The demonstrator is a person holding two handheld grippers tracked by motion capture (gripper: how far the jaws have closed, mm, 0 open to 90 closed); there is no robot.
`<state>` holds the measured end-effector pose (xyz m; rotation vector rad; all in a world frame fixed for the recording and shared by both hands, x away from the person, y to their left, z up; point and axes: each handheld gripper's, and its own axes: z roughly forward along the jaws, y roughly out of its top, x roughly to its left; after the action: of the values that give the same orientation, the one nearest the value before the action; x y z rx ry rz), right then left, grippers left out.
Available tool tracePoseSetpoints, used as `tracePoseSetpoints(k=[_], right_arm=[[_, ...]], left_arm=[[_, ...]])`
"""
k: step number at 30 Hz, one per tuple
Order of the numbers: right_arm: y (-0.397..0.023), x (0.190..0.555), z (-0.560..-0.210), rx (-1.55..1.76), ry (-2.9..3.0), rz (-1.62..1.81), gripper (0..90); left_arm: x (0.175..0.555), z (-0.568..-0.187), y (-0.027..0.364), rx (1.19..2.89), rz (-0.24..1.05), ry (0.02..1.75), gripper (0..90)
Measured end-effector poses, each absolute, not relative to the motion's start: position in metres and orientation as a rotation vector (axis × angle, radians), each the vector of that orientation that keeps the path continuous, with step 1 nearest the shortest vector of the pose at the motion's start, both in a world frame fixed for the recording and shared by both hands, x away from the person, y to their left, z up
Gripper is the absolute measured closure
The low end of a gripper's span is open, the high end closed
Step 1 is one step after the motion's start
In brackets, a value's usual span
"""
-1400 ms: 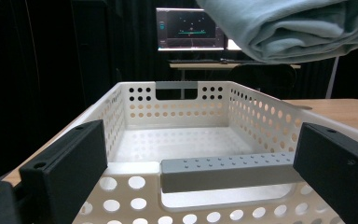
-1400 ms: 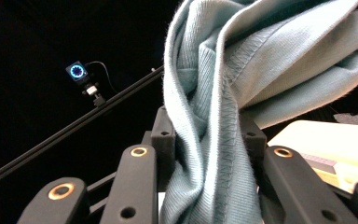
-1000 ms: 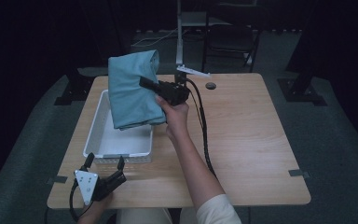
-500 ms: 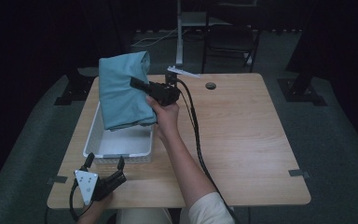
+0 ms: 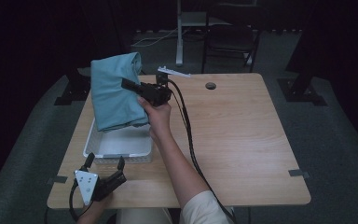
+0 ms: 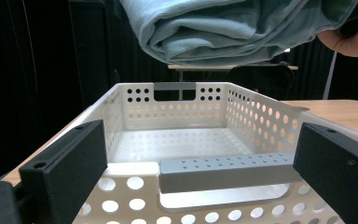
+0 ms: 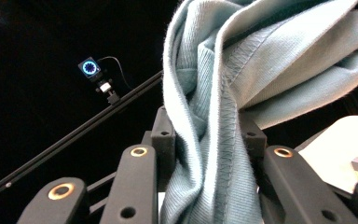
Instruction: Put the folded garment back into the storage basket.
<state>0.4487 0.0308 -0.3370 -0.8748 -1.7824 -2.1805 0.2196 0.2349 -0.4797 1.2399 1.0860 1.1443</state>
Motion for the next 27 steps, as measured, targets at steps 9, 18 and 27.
tracePoseSetpoints(k=[9,18,27], right_arm=[[0.041,0.450,-0.331,-0.854,-1.756,-2.196,68.6],[0.044,0.452,-0.340,-0.894,-1.766,-2.181,68.6],[0.051,0.457,-0.369,-0.976,-1.777,-2.126,68.5]], left_arm=[[0.219,-0.480,0.235,1.242,1.144,1.084,4.0],[0.219,-0.480,0.235,1.242,1.144,1.084,4.1],[0.219,-0.480,0.235,1.242,1.142,1.079,4.0]])
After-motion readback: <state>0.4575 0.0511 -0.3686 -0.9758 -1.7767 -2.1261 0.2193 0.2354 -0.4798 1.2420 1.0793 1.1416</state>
